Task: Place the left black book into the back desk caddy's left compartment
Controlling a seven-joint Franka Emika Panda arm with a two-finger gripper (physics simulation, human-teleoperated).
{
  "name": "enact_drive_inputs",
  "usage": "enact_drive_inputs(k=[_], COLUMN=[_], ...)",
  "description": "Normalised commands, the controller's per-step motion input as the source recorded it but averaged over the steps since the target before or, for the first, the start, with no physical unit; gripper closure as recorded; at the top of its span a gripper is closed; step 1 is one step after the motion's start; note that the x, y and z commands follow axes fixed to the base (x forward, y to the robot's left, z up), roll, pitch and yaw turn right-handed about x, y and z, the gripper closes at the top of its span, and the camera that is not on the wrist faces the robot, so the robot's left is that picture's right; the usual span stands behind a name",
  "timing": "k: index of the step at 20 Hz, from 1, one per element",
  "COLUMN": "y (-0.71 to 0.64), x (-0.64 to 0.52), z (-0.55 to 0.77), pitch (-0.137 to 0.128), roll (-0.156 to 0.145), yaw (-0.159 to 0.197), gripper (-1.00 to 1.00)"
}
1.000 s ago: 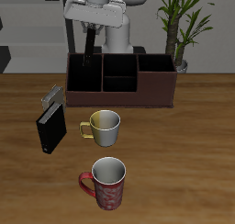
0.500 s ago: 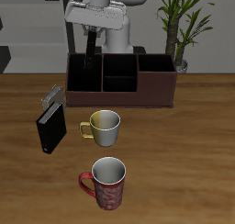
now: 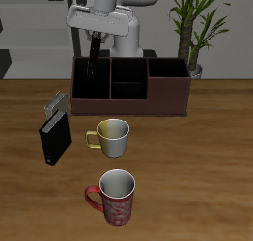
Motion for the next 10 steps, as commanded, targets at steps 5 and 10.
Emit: enact_drive_inputs(k=[5,10], y=[-0.03,-0.07], x=[0.06,0.10], z=[-0.17,-0.19], pitch=[0.026,0.028], roll=[0.003,-0.010], yaw=[-0.026,-0.016], gripper=[1.00,1.00])
